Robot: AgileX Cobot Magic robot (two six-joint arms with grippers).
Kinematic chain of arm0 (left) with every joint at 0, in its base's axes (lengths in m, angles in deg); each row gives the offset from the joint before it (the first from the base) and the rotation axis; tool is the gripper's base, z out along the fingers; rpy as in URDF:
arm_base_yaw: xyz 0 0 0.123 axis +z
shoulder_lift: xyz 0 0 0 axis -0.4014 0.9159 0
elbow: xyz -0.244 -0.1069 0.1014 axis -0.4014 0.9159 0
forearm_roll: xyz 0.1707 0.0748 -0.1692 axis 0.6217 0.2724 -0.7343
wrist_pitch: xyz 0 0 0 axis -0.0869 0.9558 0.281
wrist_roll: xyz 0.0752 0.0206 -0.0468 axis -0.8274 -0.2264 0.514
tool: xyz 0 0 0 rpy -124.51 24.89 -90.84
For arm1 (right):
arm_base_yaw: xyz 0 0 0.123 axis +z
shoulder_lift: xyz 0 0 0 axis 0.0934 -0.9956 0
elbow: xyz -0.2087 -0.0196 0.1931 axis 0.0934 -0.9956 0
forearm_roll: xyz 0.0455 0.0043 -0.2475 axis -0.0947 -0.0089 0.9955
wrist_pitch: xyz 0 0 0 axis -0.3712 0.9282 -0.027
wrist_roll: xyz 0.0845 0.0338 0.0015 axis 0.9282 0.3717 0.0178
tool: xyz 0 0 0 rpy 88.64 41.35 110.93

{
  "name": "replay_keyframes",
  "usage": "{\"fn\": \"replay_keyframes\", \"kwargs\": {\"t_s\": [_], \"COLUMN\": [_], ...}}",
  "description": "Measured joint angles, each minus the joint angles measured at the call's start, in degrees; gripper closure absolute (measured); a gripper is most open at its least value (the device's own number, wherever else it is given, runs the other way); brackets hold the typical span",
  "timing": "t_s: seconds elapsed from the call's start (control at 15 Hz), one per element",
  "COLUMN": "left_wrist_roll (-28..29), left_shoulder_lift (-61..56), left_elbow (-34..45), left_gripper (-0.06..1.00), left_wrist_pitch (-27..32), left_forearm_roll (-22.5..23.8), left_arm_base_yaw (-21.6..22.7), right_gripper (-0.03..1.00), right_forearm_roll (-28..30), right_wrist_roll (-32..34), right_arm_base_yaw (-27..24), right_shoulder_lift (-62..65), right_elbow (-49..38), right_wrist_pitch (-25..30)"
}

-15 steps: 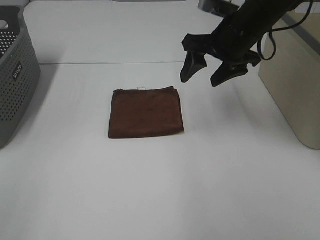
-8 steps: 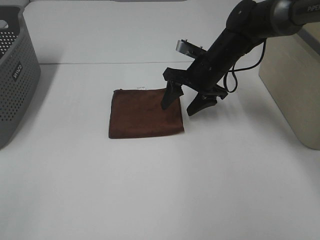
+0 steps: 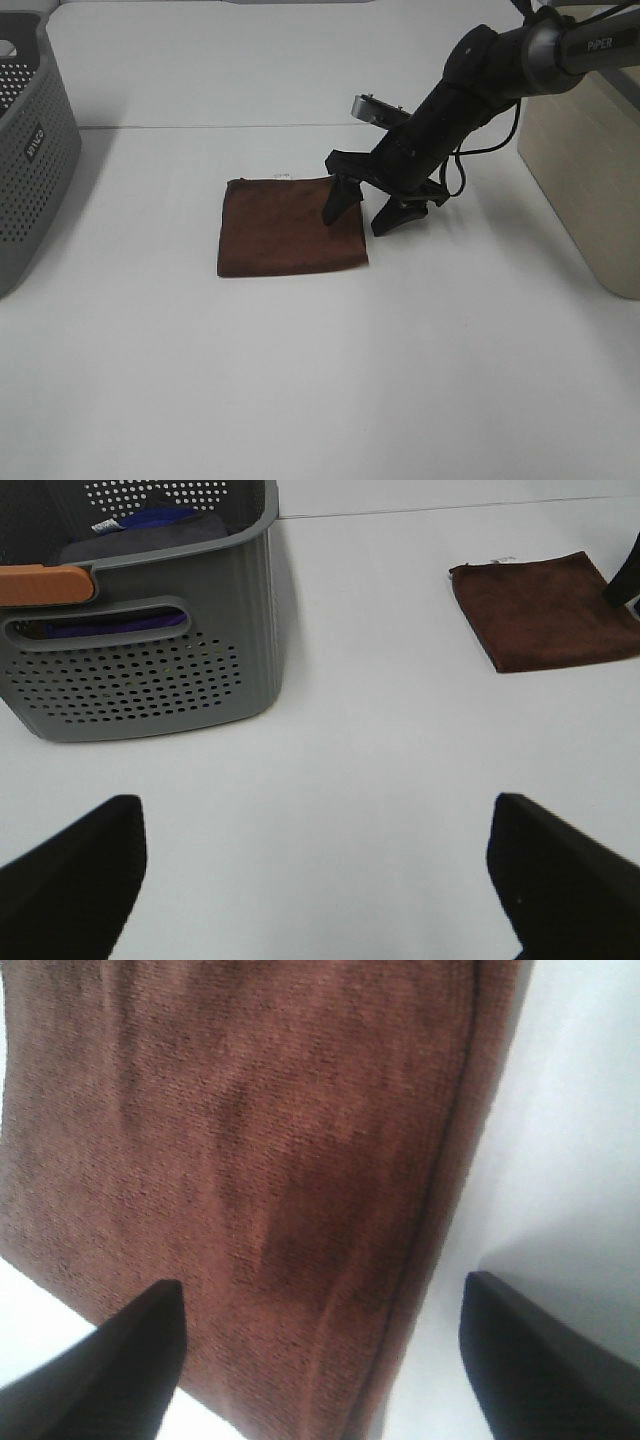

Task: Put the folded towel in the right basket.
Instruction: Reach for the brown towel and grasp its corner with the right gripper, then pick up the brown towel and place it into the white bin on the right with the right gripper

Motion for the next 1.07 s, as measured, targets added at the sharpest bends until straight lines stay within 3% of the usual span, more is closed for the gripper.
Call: {"fn": "replay_keyframes", "kwargs": {"t_s": [0.2,0.33,0.47,0.67,0.87,1.07], "left_wrist_roll": [0.0,0.0,0.0,0.0,0.0,0.0], "left_shoulder_lift": [0.0,0.0,0.0,0.0,0.0,0.0], "left_elbow": [0.0,0.0,0.0,0.0,0.0,0.0], "left_gripper": [0.07,0.07,0.07,0.07,0.07,0.07], "left_wrist_pitch": [0.0,0.0,0.0,0.0,0.0,0.0], "left_forearm_roll": [0.0,0.0,0.0,0.0,0.0,0.0], "left_arm_base_yaw": [0.0,0.0,0.0,0.0,0.0,0.0], "right_gripper": [0.25,0.33,0.52,0.94,0.97,0.97], "right_forearm_roll": [-2.6,-4.9,-5.3,-5.1,-4.9,-1.3], "right_wrist_roll": [-1.8,-3.3,-3.3,-3.3,-3.2,-0.8], "right_arm_base_yaw": [0.1,1.2,2.6,2.9,2.9,2.9], "right_shoulder_lift": [-0.7,-1.4,-2.0,-2.3,-2.3,-1.0], "right_elbow": [0.2,0.3,0.3,0.3,1.0,4.4], "right_wrist_pitch": [-1.0,-1.6,-3.1,-3.8,-2.8,2.3]}}
